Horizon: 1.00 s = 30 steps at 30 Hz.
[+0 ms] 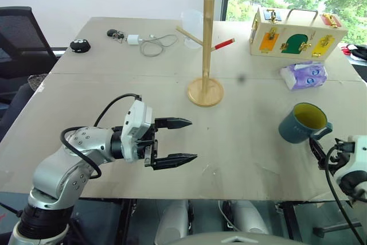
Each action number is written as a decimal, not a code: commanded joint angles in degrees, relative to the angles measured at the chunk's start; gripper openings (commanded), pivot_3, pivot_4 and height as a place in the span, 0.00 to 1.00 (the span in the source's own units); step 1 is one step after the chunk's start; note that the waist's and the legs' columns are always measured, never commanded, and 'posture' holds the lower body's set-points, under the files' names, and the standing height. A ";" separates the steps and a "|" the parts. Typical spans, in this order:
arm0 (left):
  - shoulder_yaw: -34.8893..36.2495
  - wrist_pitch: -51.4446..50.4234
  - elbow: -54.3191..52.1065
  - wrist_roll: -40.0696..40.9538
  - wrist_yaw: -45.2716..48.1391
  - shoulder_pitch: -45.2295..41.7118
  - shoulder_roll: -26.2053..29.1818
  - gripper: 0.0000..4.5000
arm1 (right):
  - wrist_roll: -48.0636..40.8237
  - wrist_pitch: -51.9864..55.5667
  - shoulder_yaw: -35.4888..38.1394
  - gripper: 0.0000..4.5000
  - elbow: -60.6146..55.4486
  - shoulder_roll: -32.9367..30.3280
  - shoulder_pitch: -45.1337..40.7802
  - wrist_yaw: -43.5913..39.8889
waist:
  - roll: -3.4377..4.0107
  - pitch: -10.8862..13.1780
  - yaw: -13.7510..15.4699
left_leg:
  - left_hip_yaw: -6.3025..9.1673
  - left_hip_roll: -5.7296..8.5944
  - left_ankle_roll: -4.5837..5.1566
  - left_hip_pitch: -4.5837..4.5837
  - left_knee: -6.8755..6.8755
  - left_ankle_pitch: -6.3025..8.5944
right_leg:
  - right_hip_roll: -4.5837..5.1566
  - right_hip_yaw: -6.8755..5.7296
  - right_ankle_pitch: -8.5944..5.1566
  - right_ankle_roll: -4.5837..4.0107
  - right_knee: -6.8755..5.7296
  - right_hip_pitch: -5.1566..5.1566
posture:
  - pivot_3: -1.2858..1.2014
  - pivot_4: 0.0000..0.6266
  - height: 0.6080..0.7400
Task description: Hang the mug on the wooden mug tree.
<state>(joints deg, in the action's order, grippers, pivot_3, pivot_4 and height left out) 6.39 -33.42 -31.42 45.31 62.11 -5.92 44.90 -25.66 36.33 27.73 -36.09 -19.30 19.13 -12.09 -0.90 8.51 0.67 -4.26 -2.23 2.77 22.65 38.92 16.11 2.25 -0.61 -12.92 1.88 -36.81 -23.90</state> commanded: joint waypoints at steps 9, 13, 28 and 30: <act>1.88 1.02 -1.78 1.16 -0.62 0.49 0.32 1.00 | 0.84 -0.43 -1.20 0.58 1.90 0.42 -2.92 1.71 | 0.01 0.00 0.02 | 0.00 0.00 0.00 0.01 0.00 0.00 | 0.00 0.00 0.00 0.00 0.00 0.00 | 0.52 0.24 1.00; 2.43 1.23 -1.83 1.13 -0.65 0.92 0.50 1.00 | 1.67 -1.83 -1.91 0.58 4.39 0.57 -4.44 1.61 | 0.03 0.01 0.00 | 0.00 0.00 0.00 0.00 0.00 0.00 | -0.02 0.01 0.00 0.00 0.00 0.00 | 0.52 0.24 1.00; 4.12 1.17 -2.67 1.15 -1.41 1.93 0.75 1.00 | 4.75 -9.05 -3.96 0.40 15.05 0.37 -9.31 0.18 | 0.04 0.02 -0.02 | 0.00 0.00 0.00 0.00 0.00 0.00 | -0.03 0.03 0.02 -0.03 0.00 0.00 | 0.52 0.24 1.00; 4.30 1.26 -2.54 1.11 -1.43 2.08 0.72 1.00 | 5.13 -10.13 -4.17 0.15 16.76 0.17 -10.37 -0.23 | 0.04 0.02 -0.03 | -0.01 0.00 0.00 0.00 0.00 0.00 | -0.04 0.04 0.02 -0.03 0.00 0.00 | 0.52 0.24 1.00</act>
<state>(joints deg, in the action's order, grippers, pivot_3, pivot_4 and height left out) 8.93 -33.17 -32.08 45.29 60.84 -4.09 45.19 -20.74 28.22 23.24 -19.27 -18.74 9.45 -12.06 -0.86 8.53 0.63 -4.27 -2.23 2.77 22.65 38.92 16.10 2.22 -0.57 -12.91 1.85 -36.81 -23.90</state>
